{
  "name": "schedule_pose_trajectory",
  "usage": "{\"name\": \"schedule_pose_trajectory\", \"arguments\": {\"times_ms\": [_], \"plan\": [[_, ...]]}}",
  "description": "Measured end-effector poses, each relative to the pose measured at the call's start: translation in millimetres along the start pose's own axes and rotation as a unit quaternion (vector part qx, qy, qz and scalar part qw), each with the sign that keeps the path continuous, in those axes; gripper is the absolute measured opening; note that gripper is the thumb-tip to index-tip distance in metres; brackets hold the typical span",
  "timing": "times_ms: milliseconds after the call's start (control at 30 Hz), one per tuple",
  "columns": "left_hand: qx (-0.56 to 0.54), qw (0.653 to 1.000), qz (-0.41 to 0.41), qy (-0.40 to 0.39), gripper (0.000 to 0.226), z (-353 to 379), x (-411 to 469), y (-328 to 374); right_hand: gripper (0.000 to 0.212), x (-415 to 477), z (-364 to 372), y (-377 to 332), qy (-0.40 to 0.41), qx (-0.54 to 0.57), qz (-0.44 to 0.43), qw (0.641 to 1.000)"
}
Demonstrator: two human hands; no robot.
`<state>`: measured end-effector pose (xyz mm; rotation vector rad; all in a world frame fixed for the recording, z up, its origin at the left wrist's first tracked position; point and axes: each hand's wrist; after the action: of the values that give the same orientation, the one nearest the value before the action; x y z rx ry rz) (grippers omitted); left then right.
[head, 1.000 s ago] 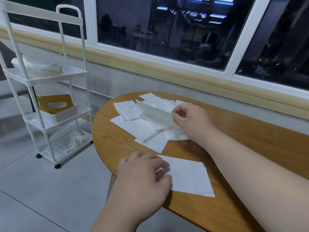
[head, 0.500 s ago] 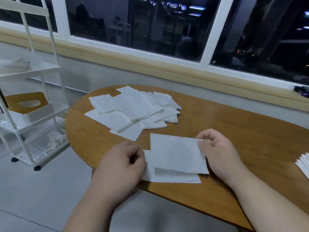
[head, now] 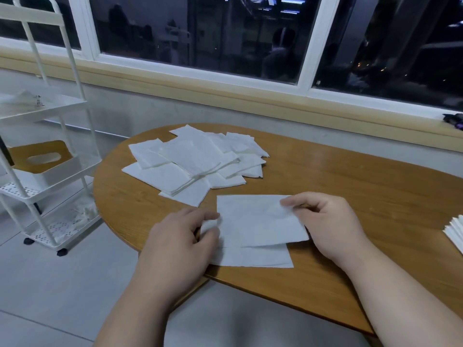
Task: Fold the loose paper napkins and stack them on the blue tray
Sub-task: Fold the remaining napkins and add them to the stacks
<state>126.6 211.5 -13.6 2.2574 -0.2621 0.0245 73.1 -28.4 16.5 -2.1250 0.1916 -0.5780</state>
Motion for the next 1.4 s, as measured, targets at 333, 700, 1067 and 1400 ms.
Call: {"name": "schedule_pose_trajectory", "arguments": {"times_ms": [333,700,1067,1400], "plan": [[-0.18,0.983,-0.017,-0.036,0.048,-8,-5,10,0.034,-3,1,-7,-0.04,0.15,0.022,0.988],[-0.002,1.0,-0.002,-0.019,0.02,1,3,1,0.038,-6,2,-8,-0.106,-0.004,0.036,0.994],[0.053,0.998,-0.004,0.024,0.02,2,2,0,0.038,-10,12,-1,-0.138,-0.115,-0.02,0.984],[0.094,0.993,0.048,0.048,0.011,0,3,-4,0.032,-11,15,0,-0.177,-0.223,-0.099,0.954]]}}
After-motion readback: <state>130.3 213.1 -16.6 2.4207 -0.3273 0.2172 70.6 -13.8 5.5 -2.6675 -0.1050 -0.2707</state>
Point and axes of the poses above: each hand's wrist, its own x-axis towards the middle knuckle, its own z-axis out of the palm, y = z × x, and after that the axes turned 12 degrees about -z, right-handed
